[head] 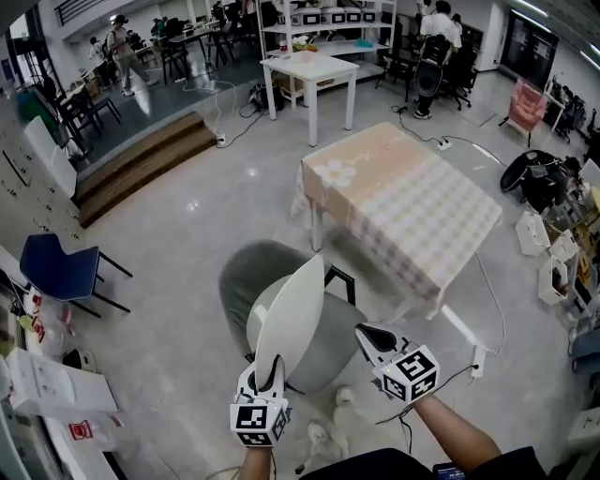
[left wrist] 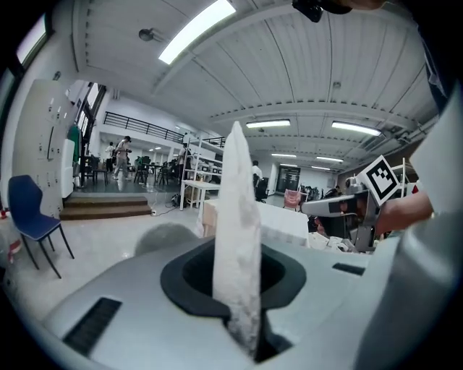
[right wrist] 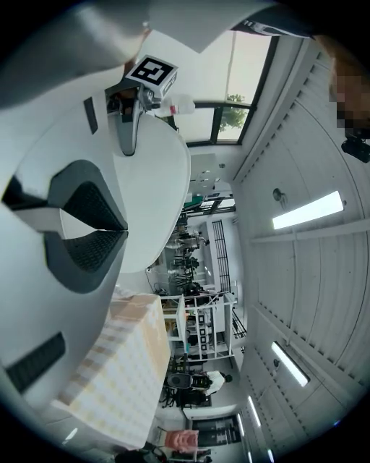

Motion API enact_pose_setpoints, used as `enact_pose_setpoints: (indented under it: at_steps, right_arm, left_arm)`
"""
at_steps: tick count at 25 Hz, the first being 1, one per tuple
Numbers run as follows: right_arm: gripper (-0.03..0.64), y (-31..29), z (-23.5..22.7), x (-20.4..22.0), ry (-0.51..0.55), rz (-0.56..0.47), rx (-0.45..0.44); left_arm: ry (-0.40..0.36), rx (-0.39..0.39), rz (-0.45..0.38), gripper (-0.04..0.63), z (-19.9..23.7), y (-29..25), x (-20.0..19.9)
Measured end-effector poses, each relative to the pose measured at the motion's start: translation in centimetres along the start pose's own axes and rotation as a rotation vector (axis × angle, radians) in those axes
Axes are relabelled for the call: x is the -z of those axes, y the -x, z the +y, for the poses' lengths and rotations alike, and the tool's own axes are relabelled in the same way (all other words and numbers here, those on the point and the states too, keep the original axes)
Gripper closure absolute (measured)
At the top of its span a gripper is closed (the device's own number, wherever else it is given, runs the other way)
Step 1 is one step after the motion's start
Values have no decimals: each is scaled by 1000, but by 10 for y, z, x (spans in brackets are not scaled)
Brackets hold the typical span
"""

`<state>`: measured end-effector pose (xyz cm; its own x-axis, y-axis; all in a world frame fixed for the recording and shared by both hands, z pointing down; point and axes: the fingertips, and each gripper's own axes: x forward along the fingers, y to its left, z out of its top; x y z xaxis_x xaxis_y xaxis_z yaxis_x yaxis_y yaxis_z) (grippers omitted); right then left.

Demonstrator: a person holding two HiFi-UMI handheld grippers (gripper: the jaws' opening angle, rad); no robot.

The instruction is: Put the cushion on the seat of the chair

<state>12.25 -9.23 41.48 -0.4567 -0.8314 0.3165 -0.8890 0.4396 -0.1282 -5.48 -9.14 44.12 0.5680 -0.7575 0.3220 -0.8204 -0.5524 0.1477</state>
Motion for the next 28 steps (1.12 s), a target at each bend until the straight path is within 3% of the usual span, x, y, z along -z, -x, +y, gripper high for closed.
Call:
enact_pose_setpoints:
  at_steps: [10, 28]
  right_arm:
    - [598, -24, -14, 50, -54, 71, -4]
    - [598, -50, -36, 106, -121, 142, -12]
  left_arm:
    - [54, 8, 79, 535, 4, -42, 48]
    - [229, -8, 104, 535, 4, -97, 98]
